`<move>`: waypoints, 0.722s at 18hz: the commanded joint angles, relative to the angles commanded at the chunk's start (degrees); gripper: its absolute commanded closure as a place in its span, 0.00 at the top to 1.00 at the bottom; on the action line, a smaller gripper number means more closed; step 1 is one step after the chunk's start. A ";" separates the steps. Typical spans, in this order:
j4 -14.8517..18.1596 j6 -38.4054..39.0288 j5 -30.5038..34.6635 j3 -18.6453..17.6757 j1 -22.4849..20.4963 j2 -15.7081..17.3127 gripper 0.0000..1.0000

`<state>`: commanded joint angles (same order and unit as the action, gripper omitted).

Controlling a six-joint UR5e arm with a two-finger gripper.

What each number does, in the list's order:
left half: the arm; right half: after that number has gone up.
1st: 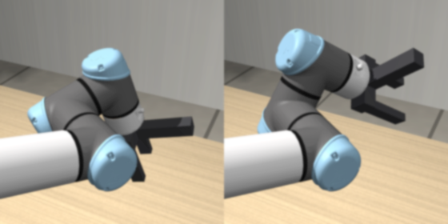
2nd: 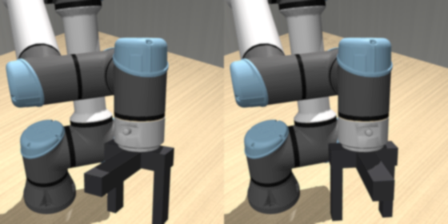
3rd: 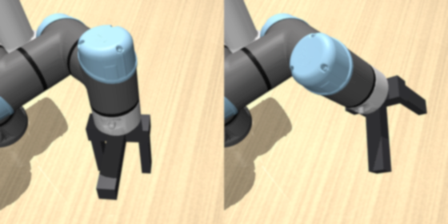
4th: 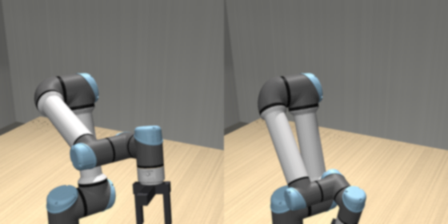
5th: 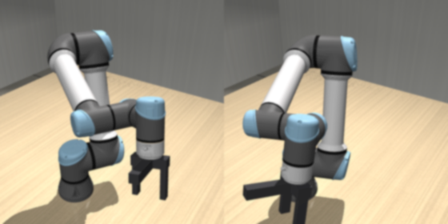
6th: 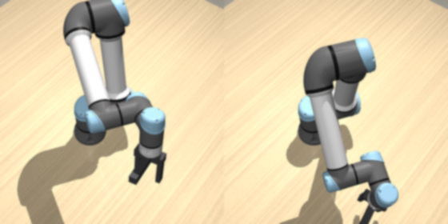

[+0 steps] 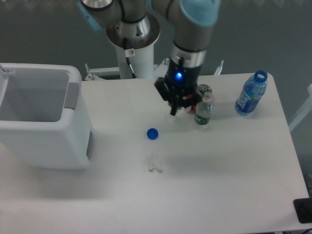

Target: Close the trash can

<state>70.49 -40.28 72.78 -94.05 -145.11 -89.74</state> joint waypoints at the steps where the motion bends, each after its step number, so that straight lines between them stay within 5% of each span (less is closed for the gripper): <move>1: 0.00 2.20 -0.88 0.70 0.35 0.00 0.00; 13: -1.23 17.16 -5.89 5.19 11.33 3.61 0.00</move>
<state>69.26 -23.13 66.89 -88.86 -133.78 -86.13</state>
